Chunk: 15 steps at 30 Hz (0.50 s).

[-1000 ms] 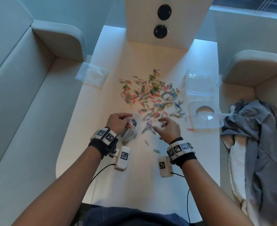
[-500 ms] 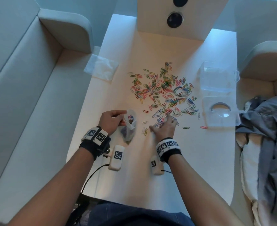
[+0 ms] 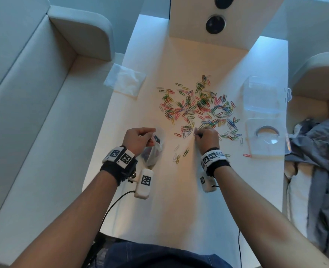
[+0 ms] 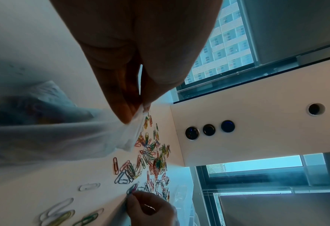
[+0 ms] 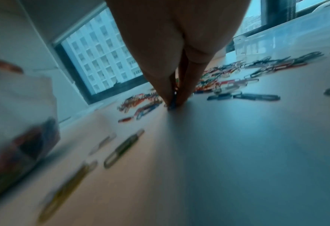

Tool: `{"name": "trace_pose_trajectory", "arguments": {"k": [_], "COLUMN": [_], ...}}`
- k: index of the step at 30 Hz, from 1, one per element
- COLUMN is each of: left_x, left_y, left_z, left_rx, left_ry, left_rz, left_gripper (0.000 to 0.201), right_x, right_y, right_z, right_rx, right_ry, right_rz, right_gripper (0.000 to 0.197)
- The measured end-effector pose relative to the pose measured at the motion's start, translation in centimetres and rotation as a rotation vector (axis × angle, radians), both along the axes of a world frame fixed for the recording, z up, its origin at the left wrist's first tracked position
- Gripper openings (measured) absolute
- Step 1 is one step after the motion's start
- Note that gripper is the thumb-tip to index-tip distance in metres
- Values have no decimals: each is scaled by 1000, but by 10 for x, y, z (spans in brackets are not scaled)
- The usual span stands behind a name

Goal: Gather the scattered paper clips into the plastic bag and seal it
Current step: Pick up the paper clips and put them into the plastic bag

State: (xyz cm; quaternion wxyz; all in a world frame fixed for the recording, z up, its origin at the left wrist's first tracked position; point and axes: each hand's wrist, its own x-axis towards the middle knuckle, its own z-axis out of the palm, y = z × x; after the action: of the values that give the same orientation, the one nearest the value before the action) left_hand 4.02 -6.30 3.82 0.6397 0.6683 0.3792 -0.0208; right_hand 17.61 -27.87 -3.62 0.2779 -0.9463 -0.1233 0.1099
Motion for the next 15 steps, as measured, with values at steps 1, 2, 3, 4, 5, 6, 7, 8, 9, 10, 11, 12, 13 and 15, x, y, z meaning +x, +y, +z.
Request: {"name": "trace_pose_trajectory", "arguments": {"k": [1,2,3,4,5,6,7,8,9,10,11,12,13,15], "left_x": [1,3,4,5,6,7,8,10,12,13,15,16,17,17], "left_y": [-1,-4,-6,-10,-13,-17,-21,-25,-28,-32,-36,-40,-43,-47], "left_z": [0,-1,-2,-2,-3,-3,-4,-4,-4,-4,-4,-4,-3,-2], "left_rx": [-4,-6,-4,1,14,29,46,62,82,100,117,131,141,141], "left_ry": [7,14,19,19,20,19,19,19,21,20,14,6,-2,-12], "left_rz": [-4,-10,-19,-31,-46,-63,-80,-97,-114,-133,-155,-179,-200,-220], "left_gripper": [18,17,17,16,16,16,17,17,19,19,20,20,20,20], "right_x": [2,4,4,5,4,2,-2,-7,-12,-18,-25,-32,-39,-47], "right_y": [-2,-5,-9,-13,-17,-19,-18,-16,-12,-7,-1,5,11,23], "right_z": [4,6,8,9,12,16,23,33,42,51,60,67,71,72], "right_rx": [7,17,36,79,177,364,622,862,1007,1052,1035,980,887,623], "right_ry": [19,61,130,214,326,466,617,756,857,922,947,931,876,677], "right_rz": [-27,-75,-154,-257,-369,-466,-543,-577,-556,-488,-390,-288,-198,-39], "right_gripper": [10,10,9,9,10,12,14,14,15,17,18,19,19,15]}}
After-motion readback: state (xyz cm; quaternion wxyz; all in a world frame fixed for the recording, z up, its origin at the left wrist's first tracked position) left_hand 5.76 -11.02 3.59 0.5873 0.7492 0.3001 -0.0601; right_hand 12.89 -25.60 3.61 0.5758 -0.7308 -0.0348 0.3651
